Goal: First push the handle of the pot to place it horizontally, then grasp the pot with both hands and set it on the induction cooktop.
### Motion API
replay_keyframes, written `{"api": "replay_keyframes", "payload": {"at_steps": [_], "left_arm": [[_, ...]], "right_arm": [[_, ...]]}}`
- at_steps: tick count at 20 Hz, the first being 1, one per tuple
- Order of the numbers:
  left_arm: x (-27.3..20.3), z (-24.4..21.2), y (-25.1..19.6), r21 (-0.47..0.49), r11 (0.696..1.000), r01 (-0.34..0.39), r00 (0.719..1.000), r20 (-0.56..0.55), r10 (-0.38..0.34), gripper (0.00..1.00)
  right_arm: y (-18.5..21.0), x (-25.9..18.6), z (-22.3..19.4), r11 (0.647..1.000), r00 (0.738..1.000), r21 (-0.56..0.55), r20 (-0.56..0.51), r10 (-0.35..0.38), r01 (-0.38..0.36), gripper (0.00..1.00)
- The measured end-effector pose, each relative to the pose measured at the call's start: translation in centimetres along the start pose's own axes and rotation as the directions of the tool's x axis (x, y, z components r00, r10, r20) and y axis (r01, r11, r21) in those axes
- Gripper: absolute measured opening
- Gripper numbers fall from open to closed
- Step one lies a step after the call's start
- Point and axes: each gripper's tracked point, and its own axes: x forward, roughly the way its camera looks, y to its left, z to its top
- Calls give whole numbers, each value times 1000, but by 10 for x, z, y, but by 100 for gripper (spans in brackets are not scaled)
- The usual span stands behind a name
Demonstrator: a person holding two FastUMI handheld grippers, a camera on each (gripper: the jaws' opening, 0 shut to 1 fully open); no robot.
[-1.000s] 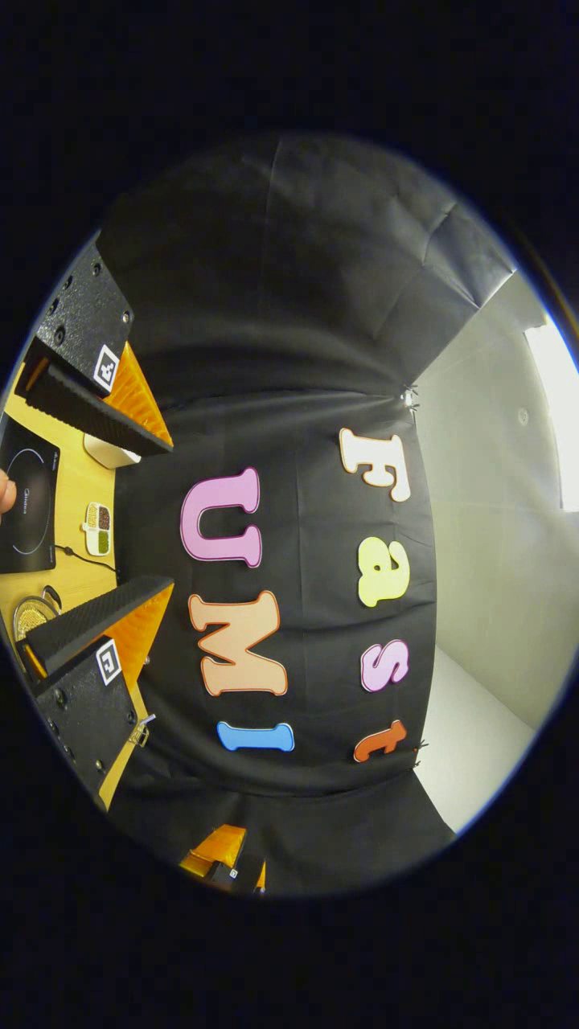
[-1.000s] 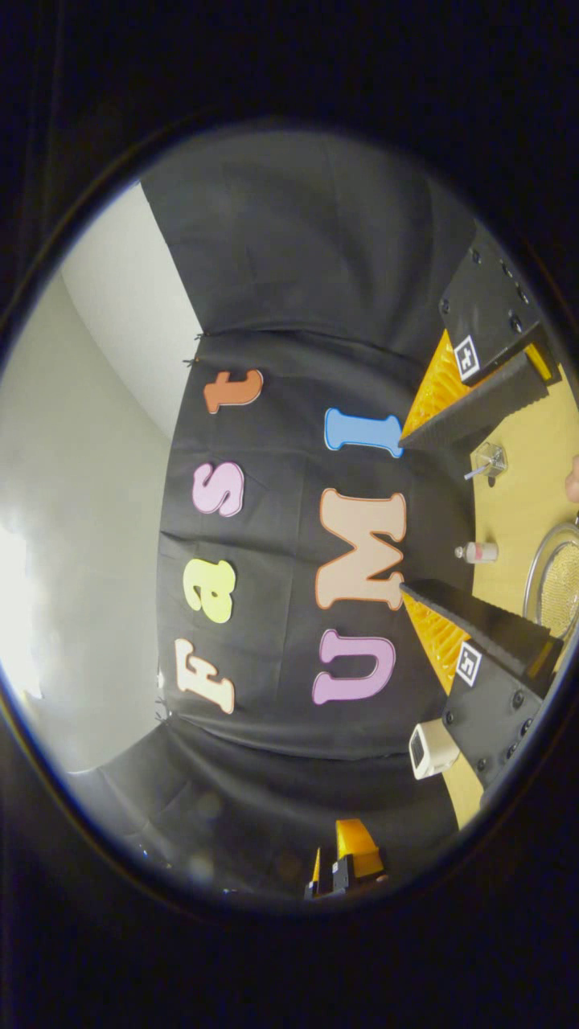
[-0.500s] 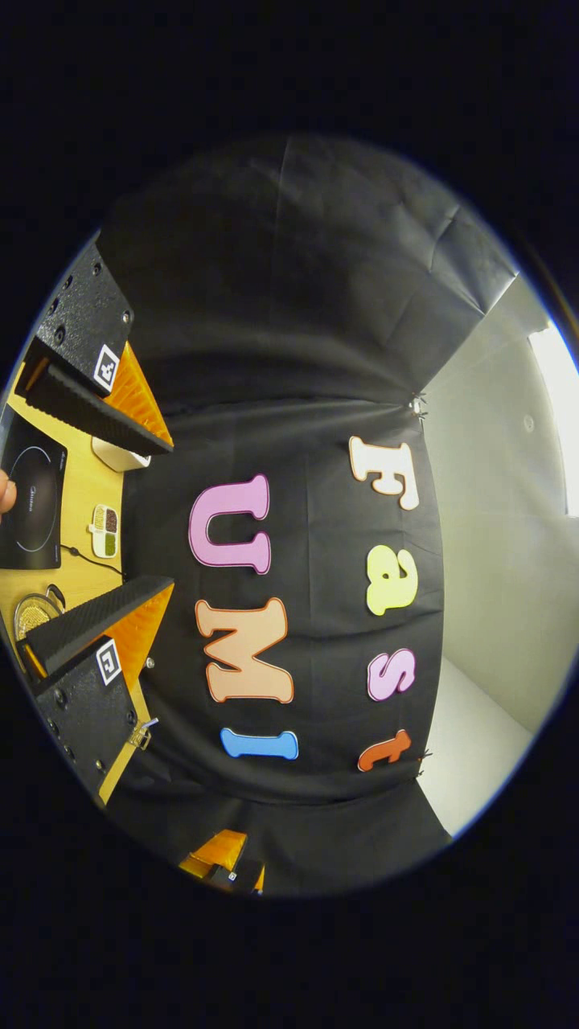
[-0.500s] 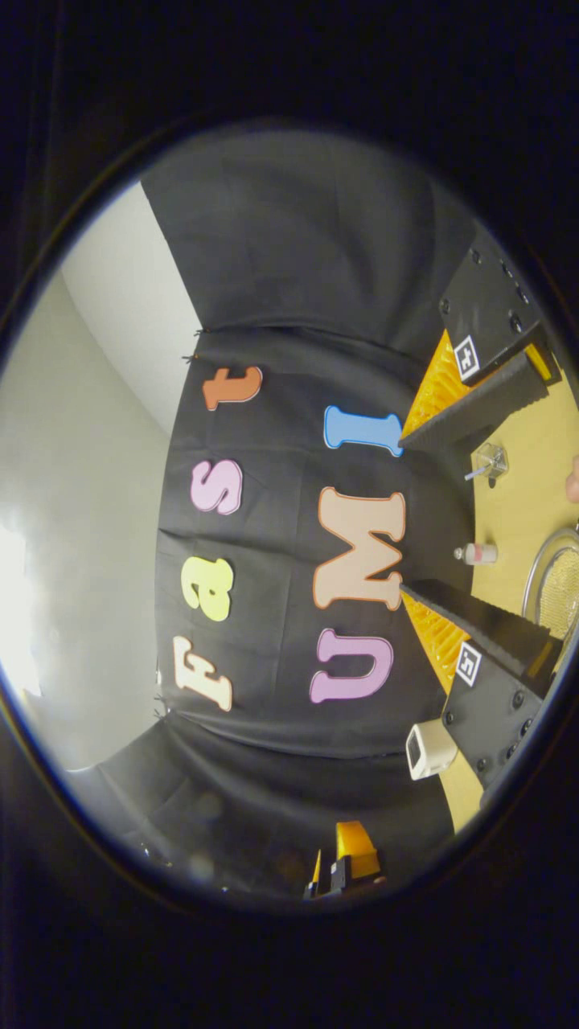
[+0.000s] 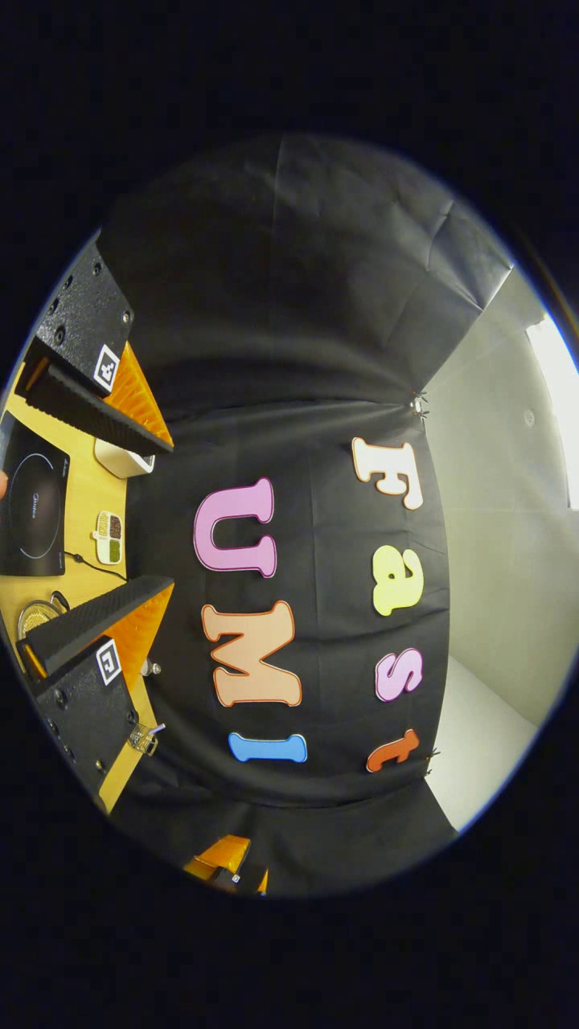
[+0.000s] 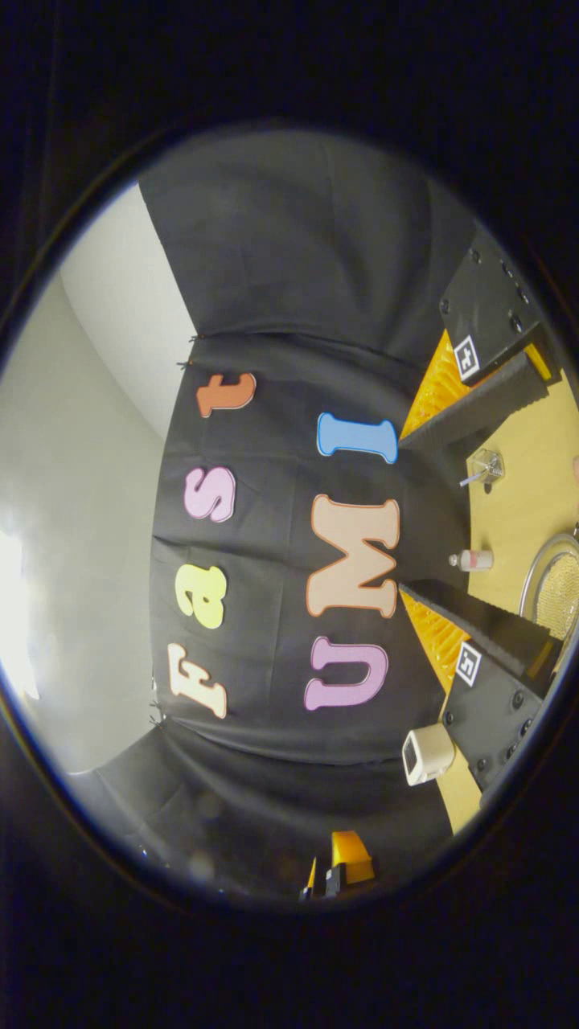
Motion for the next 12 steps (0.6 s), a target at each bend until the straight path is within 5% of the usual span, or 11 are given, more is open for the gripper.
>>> {"api": "replay_keyframes", "payload": {"at_steps": [6,9,12], "left_arm": [[-1,1,1,10,1000,2,1000,3,-2,96],[-3,0,0,5,1000,8,1000,-1,-8,96],[-4,-1,0,2,1000,11,1000,-5,-11,96]], "right_arm": [[3,-5,-5,1000,1000,-11,-16,3,-3,99],[5,-9,-6,1000,1000,-16,-20,12,-12,82],[12,-12,-11,999,998,-10,-42,41,-42,52]]}}
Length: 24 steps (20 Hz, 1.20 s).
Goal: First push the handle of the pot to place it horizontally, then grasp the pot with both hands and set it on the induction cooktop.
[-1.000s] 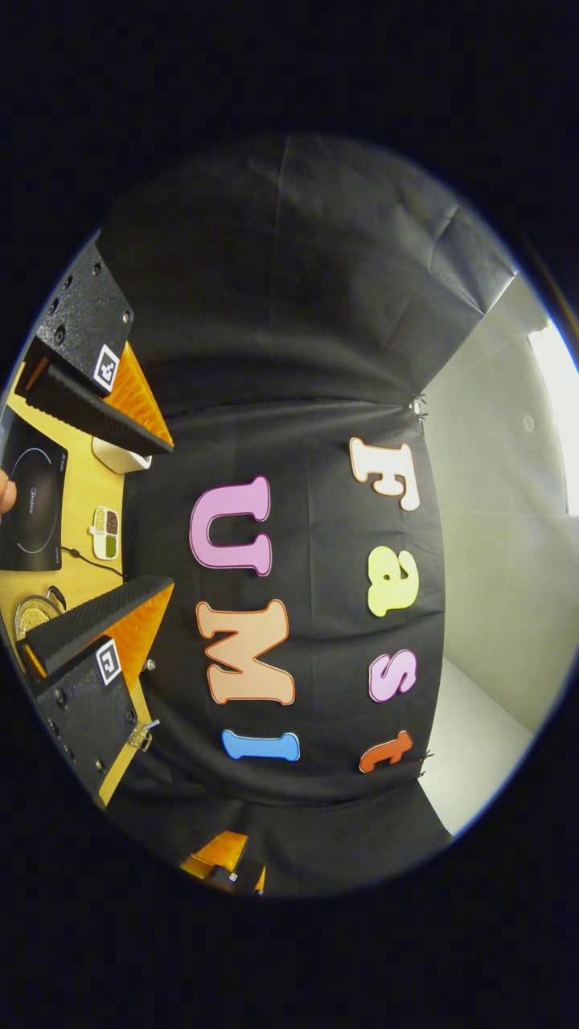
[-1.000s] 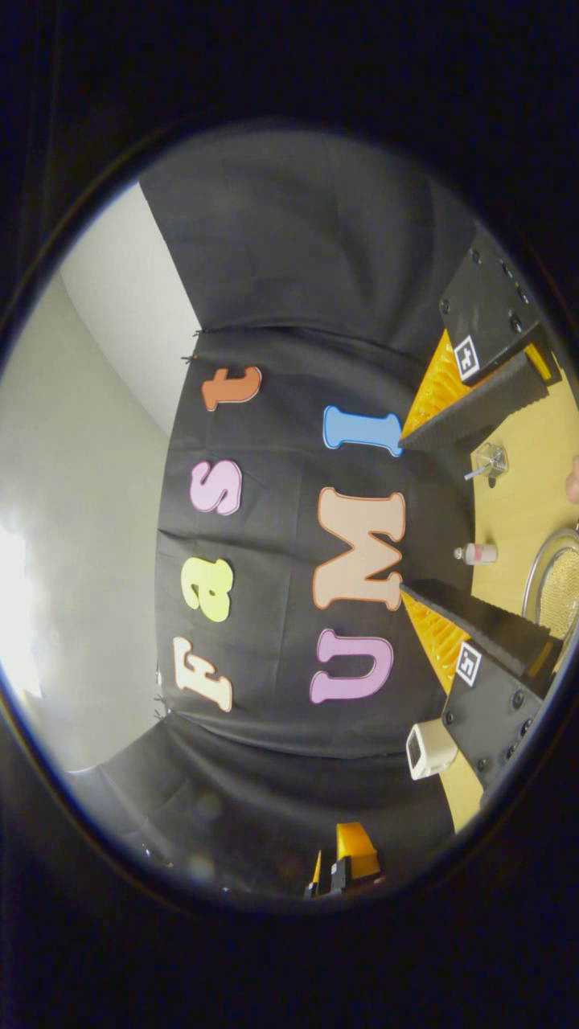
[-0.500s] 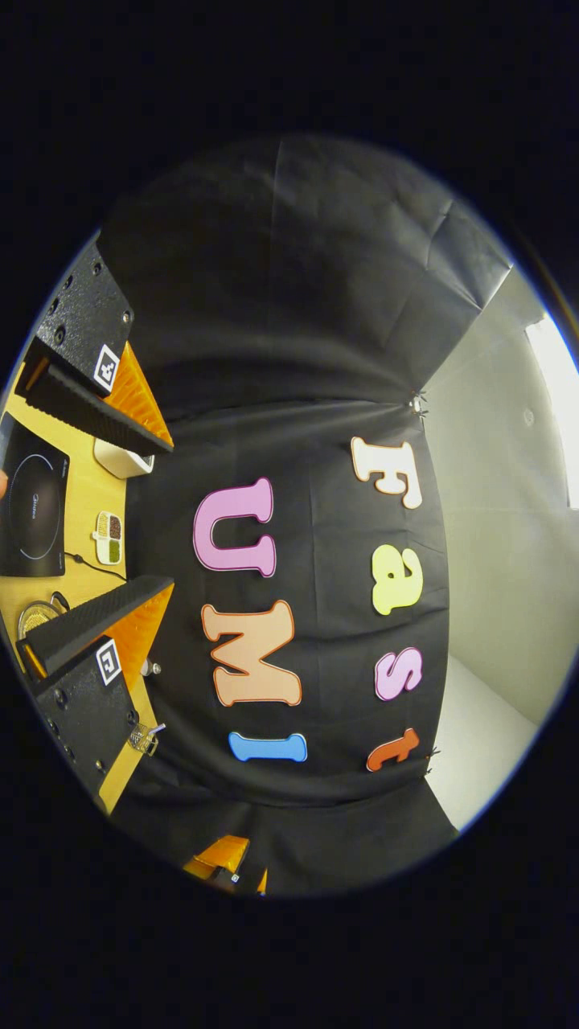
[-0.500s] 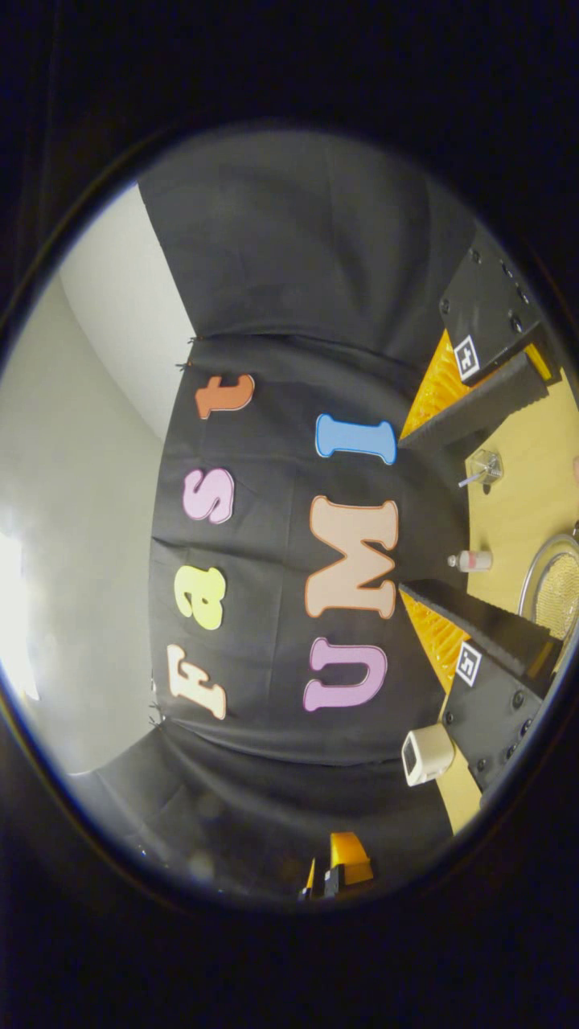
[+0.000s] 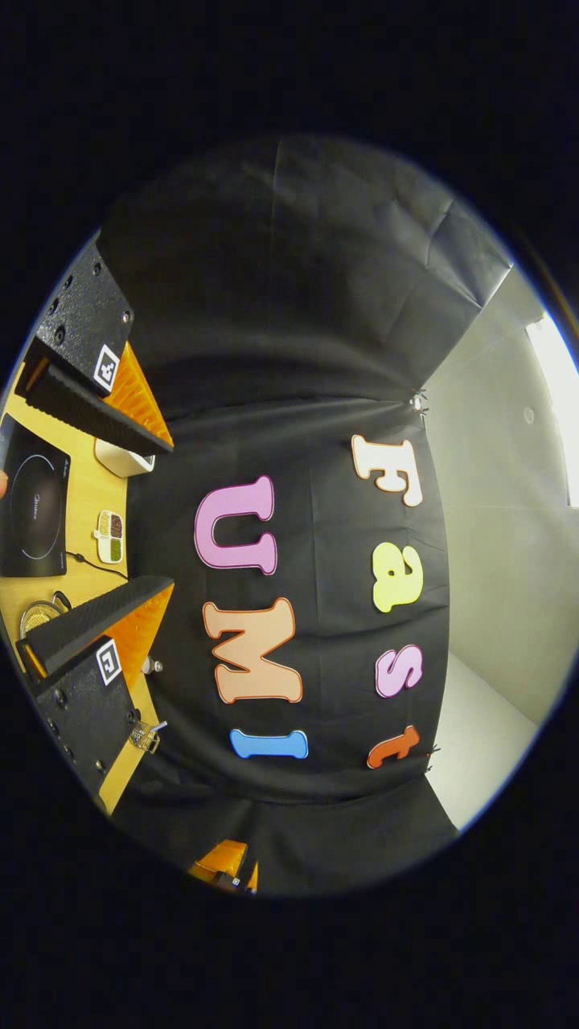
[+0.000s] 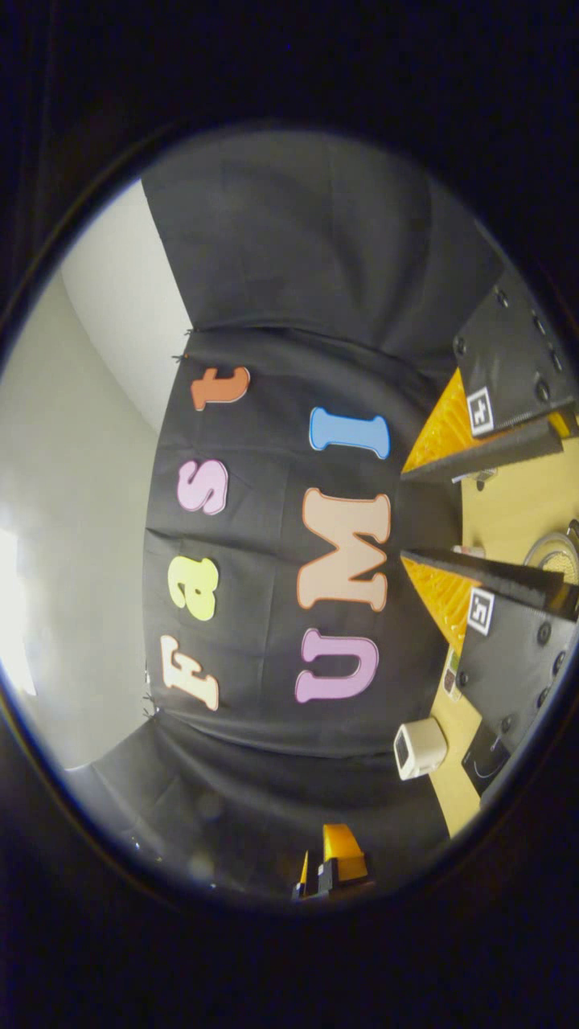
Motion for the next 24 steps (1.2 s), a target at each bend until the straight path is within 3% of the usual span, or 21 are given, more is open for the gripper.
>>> {"api": "replay_keyframes", "payload": {"at_steps": [3,7,8,10,16,24], "left_arm": [[-2,-2,0,5,1000,5,1000,-4,-5,96],[-3,-4,-2,11,1000,13,1000,-8,-13,96],[-4,-3,-2,10,1000,15,1000,-7,-15,96],[-4,-4,-2,13,1000,14,1000,-8,-14,96],[-4,-3,1,12,1000,8,1000,-7,-8,96],[-2,-2,2,15,1000,1,1000,1,-1,96]], "right_arm": [[-4,-4,0,1000,1000,-11,0,-17,17,19],[9,-14,-1,999,999,13,-10,31,-31,17],[-9,-15,-7,1000,1000,4,-14,-17,17,20],[4,-11,-7,1000,1000,22,-27,2,-1,2],[5,-11,-27,1000,997,13,-68,20,-19,4],[5,-17,-91,999,979,22,-202,36,-32,2]]}}
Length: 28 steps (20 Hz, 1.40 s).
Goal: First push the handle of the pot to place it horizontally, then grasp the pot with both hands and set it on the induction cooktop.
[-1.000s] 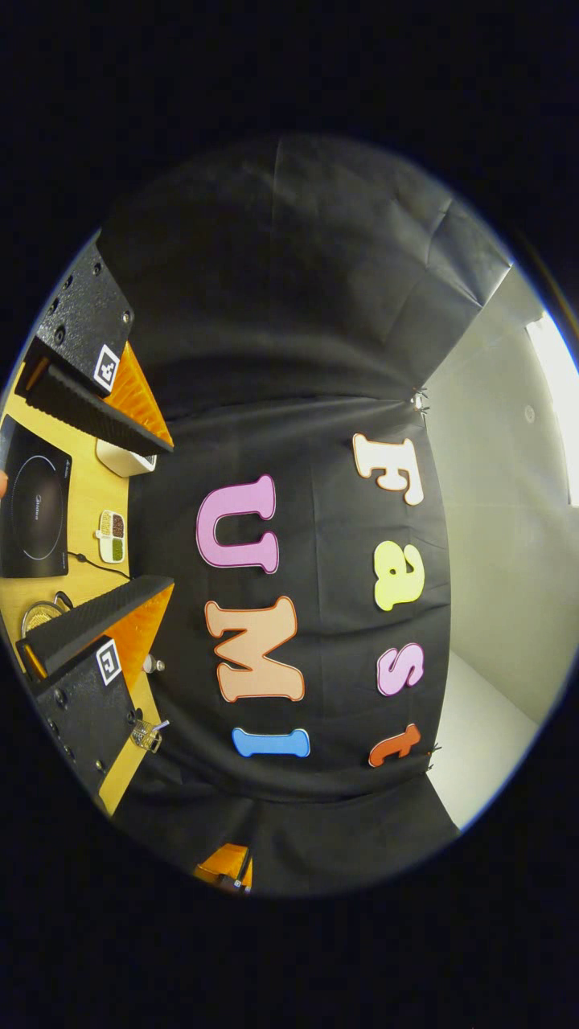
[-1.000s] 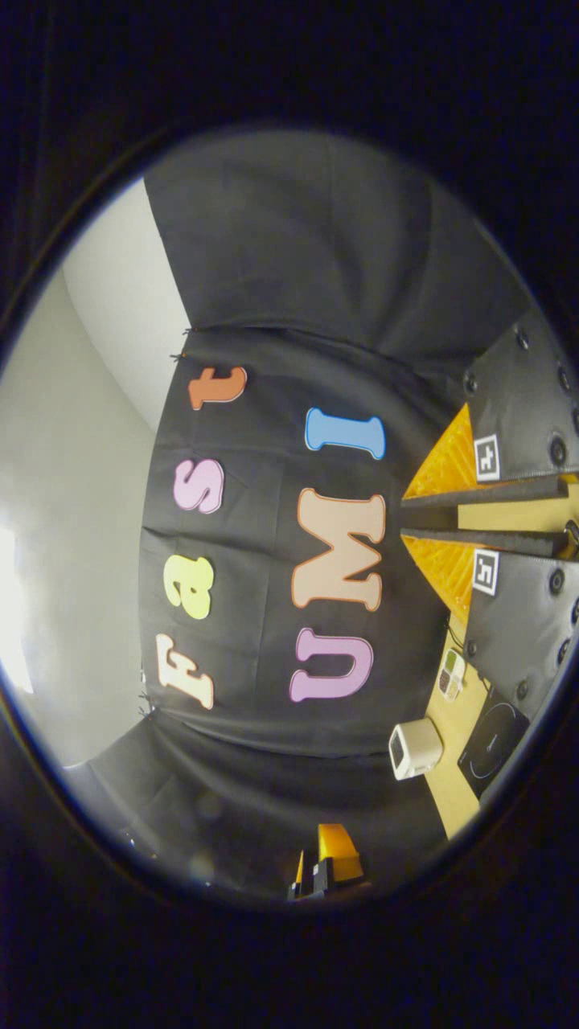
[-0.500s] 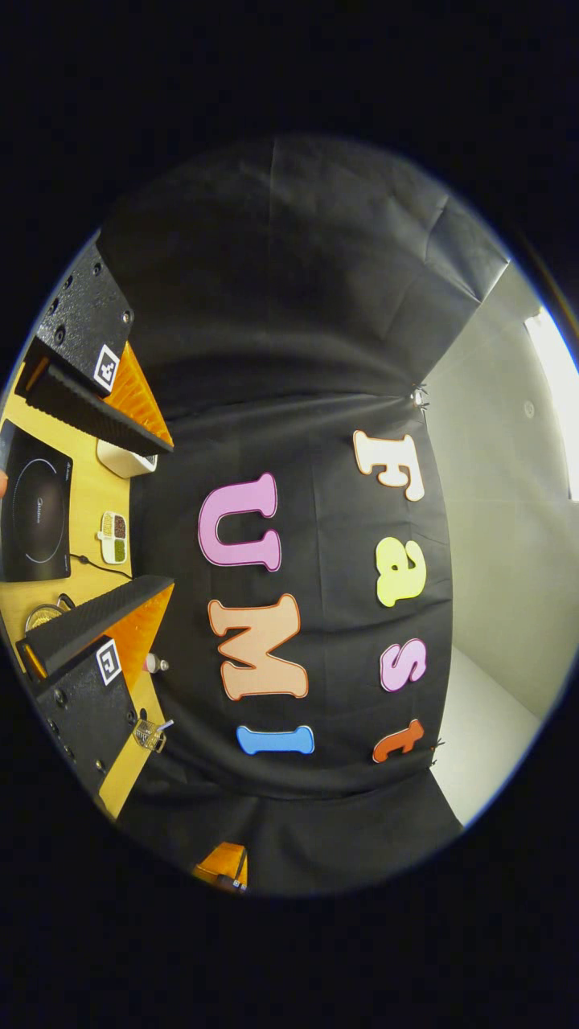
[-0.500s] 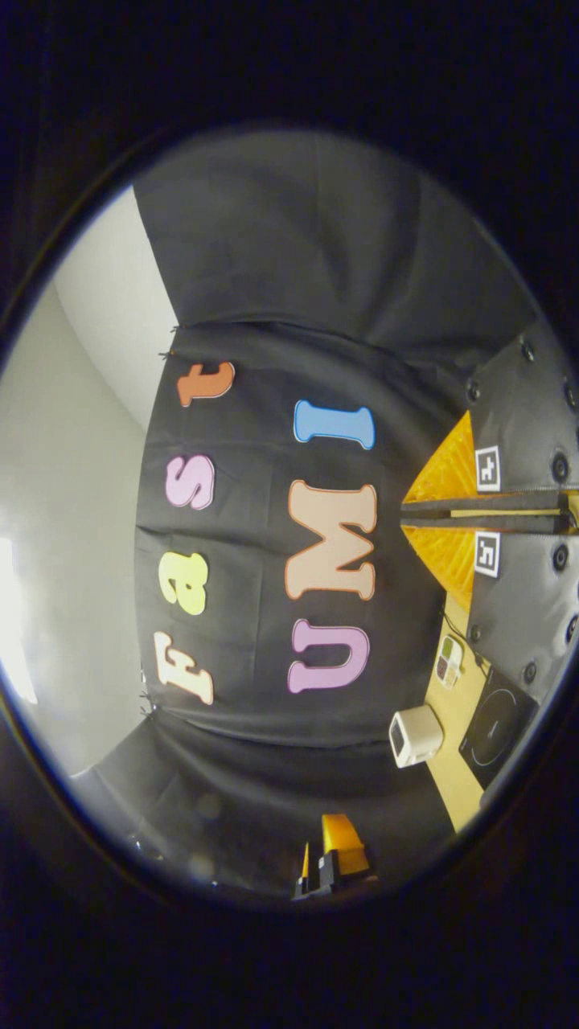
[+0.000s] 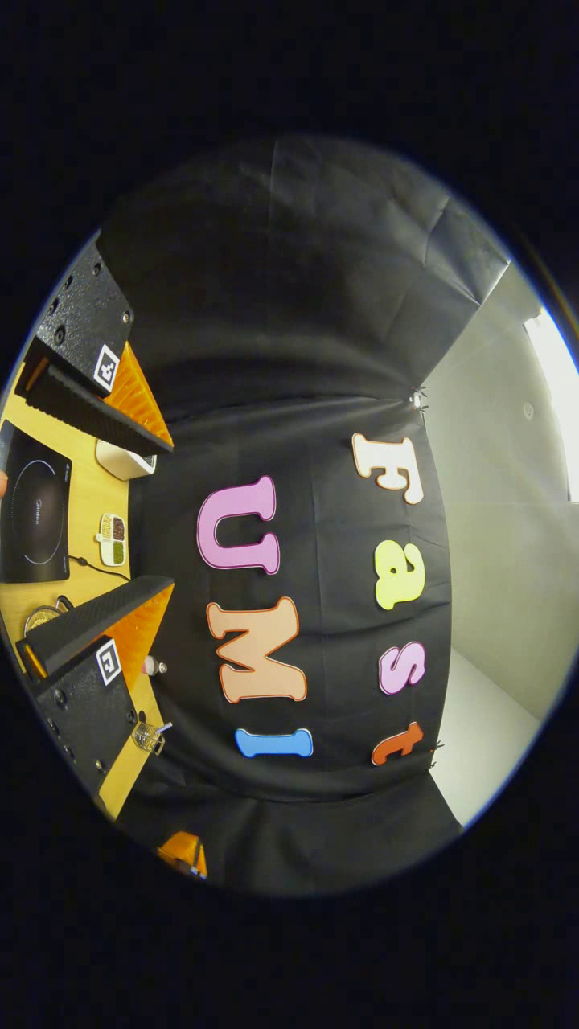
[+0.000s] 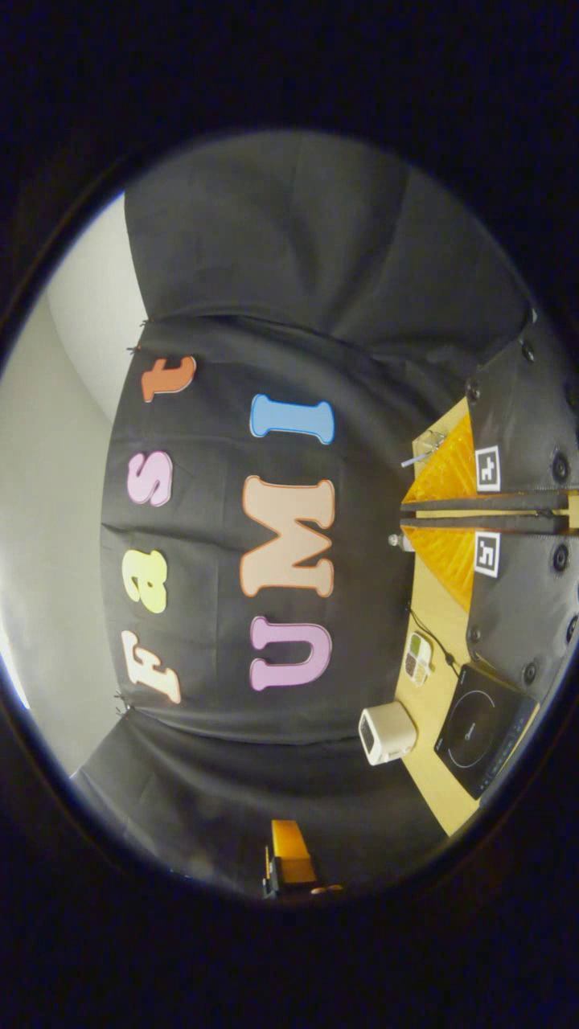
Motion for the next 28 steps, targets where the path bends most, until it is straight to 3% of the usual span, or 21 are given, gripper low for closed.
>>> {"api": "replay_keyframes", "payload": {"at_steps": [4,8,15,18,24,28], "left_arm": [[1,3,-3,-2,1000,2,1000,16,-2,95],[1,2,-3,2,1000,0,1000,14,0,95],[4,1,2,-9,1000,-20,1000,9,20,96],[5,-1,5,-14,999,-30,999,9,30,95],[7,-3,14,-12,998,-62,998,7,62,96],[7,-4,29,0,994,-107,994,3,107,96]], "right_arm": [[2,2,-44,1000,996,-12,-93,14,-15,7],[6,1,-81,999,984,-20,-175,32,-36,2],[10,-1,-157,997,940,-18,-335,60,-70,4],[17,-4,-193,995,902,-1,-423,91,-101,4],[25,-15,-269,989,777,18,-616,128,-148,2],[27,-18,-303,985,721,14,-679,137,-174,5]]}}
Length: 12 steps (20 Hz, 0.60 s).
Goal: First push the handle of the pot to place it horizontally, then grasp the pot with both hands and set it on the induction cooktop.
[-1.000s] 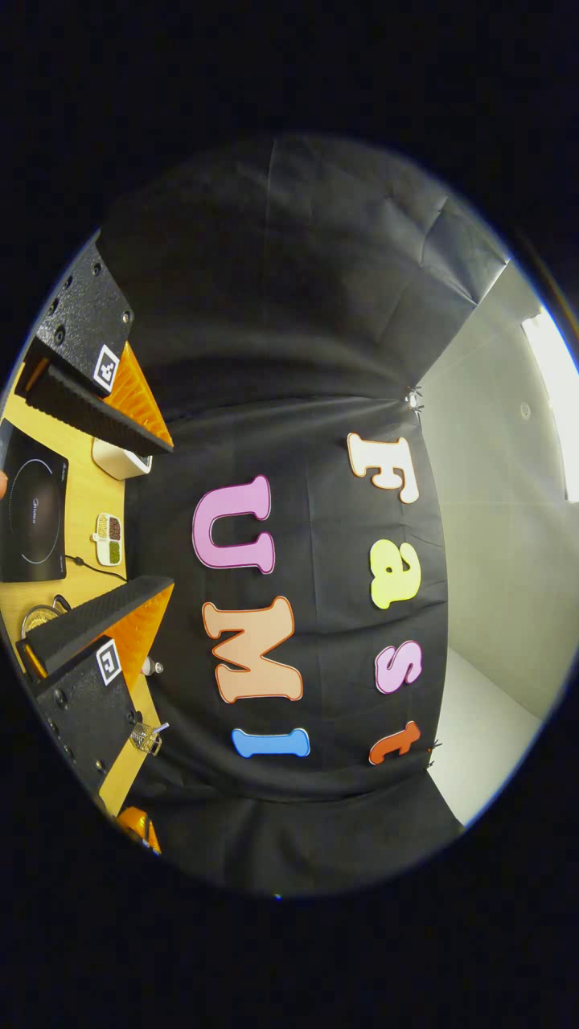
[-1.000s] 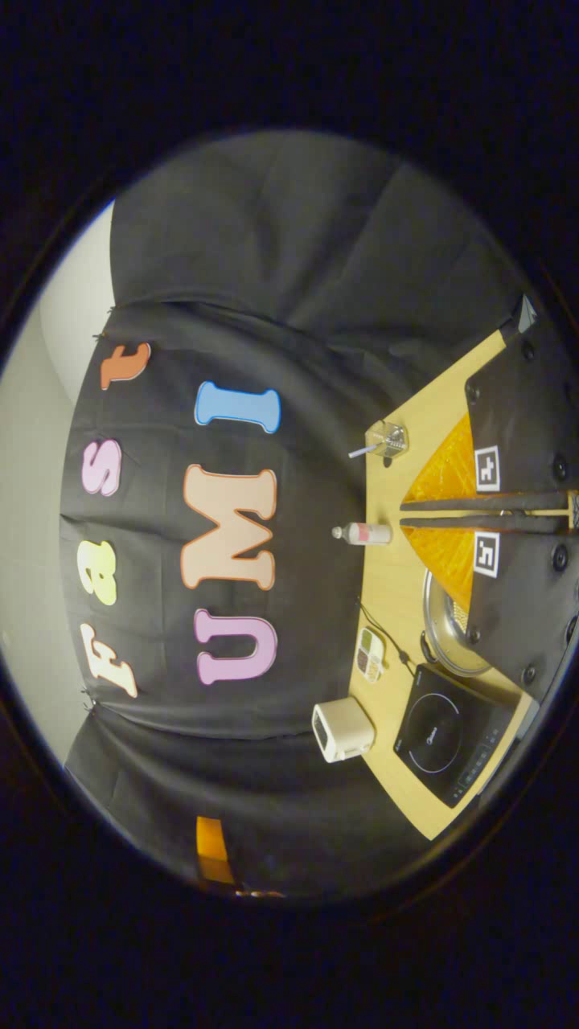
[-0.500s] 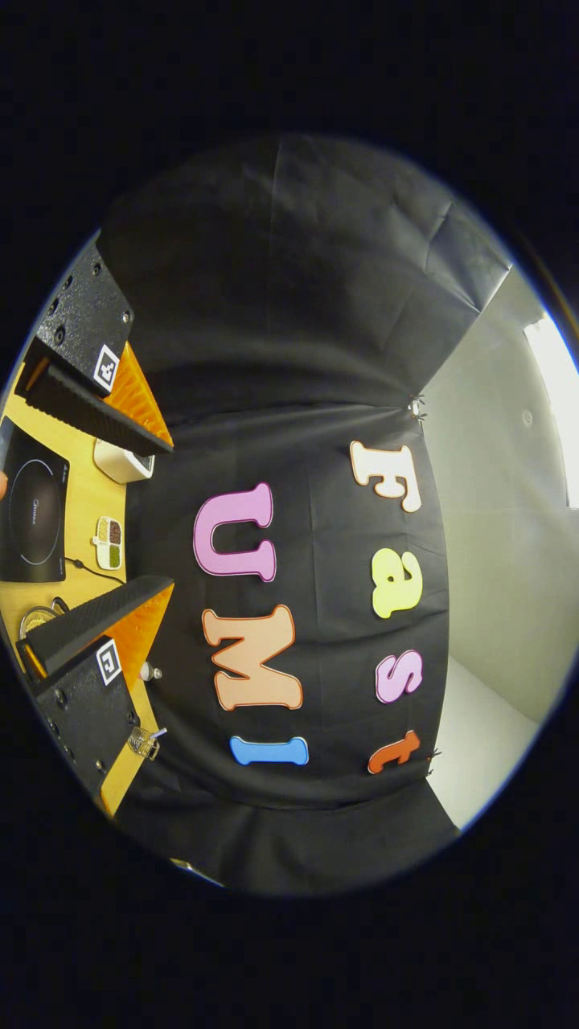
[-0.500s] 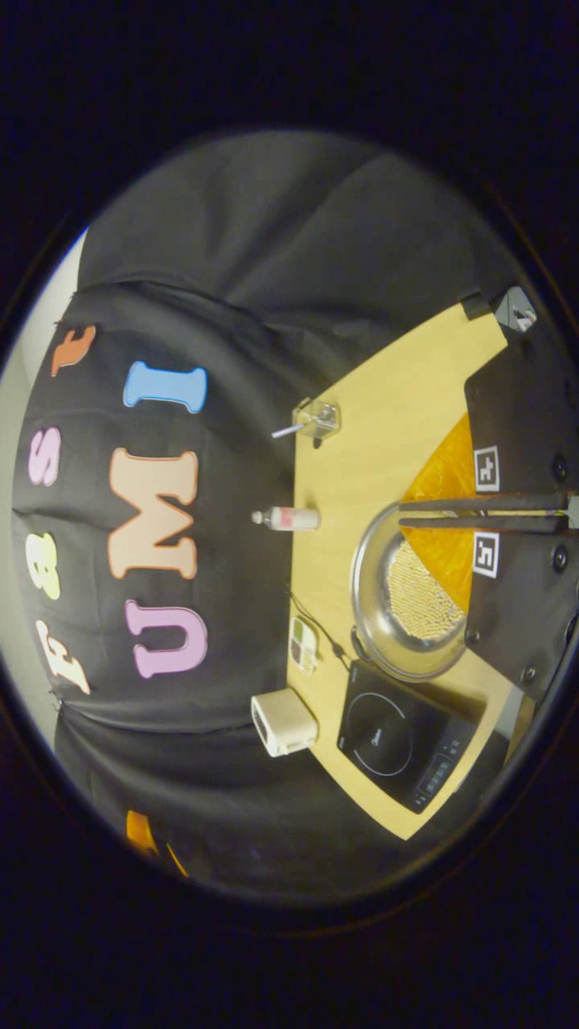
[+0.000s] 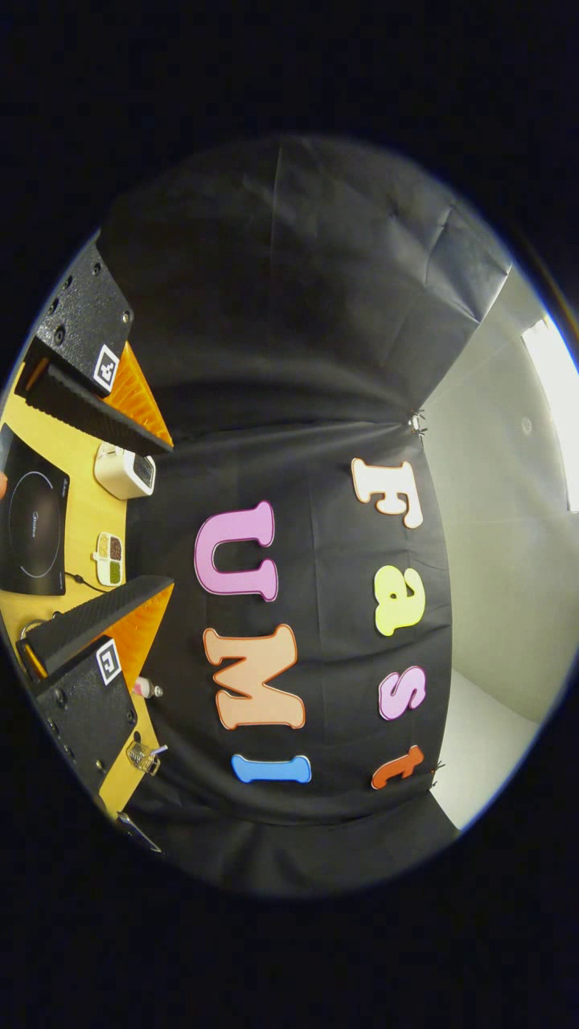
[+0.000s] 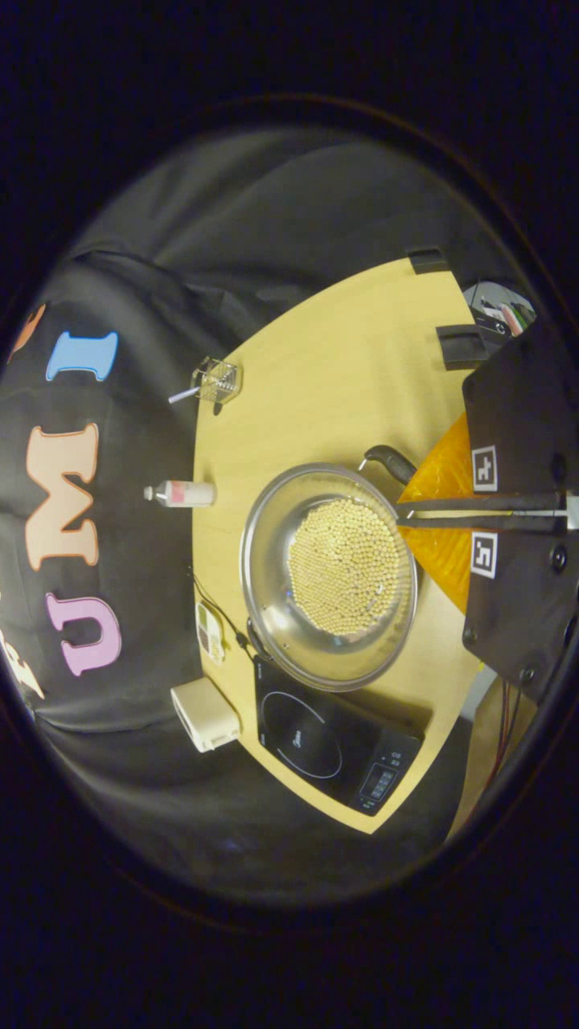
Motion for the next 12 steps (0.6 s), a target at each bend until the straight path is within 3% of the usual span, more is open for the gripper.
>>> {"api": "replay_keyframes", "payload": {"at_steps": [6,12], "left_arm": [[-1,-2,13,10,999,-46,999,-6,46,96],[-6,-6,33,16,993,-113,993,-15,113,96]], "right_arm": [[13,19,-23,998,992,-41,-121,43,-49,2],[18,32,-30,996,984,-67,-170,55,-67,2]]}}
